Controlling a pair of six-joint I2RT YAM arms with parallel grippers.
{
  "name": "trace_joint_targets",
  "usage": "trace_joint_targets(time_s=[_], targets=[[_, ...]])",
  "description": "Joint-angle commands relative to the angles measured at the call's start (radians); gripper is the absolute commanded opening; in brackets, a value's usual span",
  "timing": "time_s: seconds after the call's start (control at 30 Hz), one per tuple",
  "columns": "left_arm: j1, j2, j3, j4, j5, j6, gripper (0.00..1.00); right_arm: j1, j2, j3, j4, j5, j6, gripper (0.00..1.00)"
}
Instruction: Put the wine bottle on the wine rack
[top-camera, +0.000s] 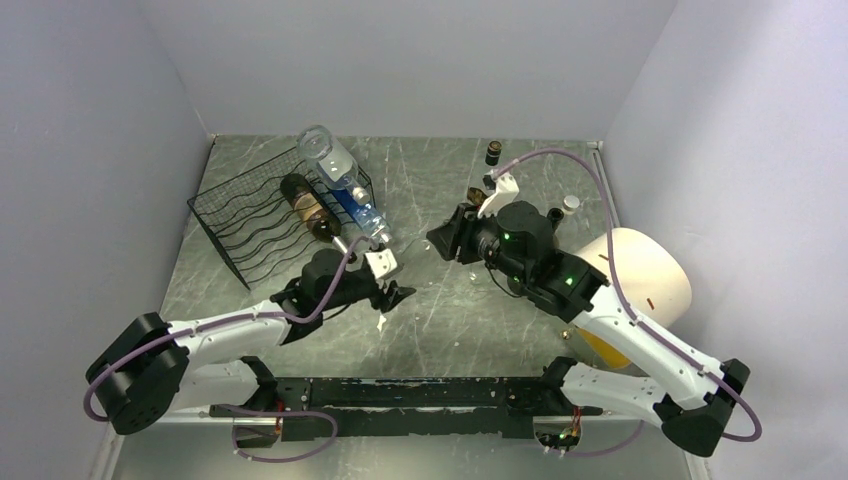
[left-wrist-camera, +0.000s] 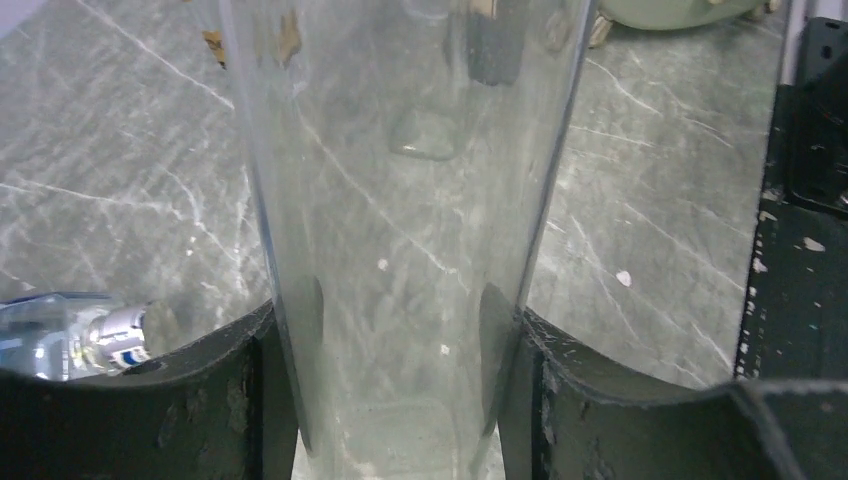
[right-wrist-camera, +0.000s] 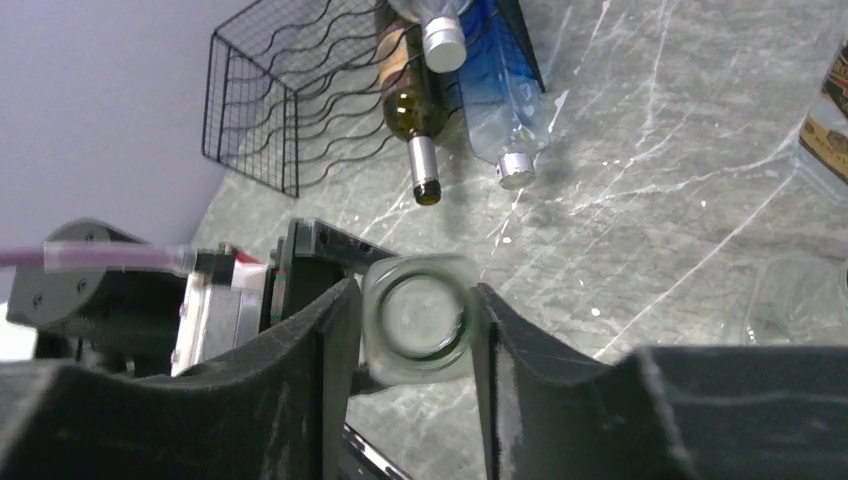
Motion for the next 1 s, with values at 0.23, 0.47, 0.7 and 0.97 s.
trace_joint_targets(time_s=[0.23,0.47,0.7,0.97], targets=[[0.001,-0.045,0.121,0.055,-0.021,0.319,0.07,0.005,-0.128,0.086,-0.116,-0.019,-0.047,0.73],[0.001,-0.050,0.139,0.095,0.090,0.659,0.07,0.005,-0.182,0.151,-0.183,0.010,-0.100,0.73],[0.001,-0.034,0.169,0.120,0.202,0.778,0.07,0.005,-0.186,0.186,-0.224,-0.039,-0.162,0.76],[0.000,-0.053,0.207,-0.016,0.236,0.985,0.07,0.006,-0.107,0.174,-0.320,-0.166,-0.256,0.77]])
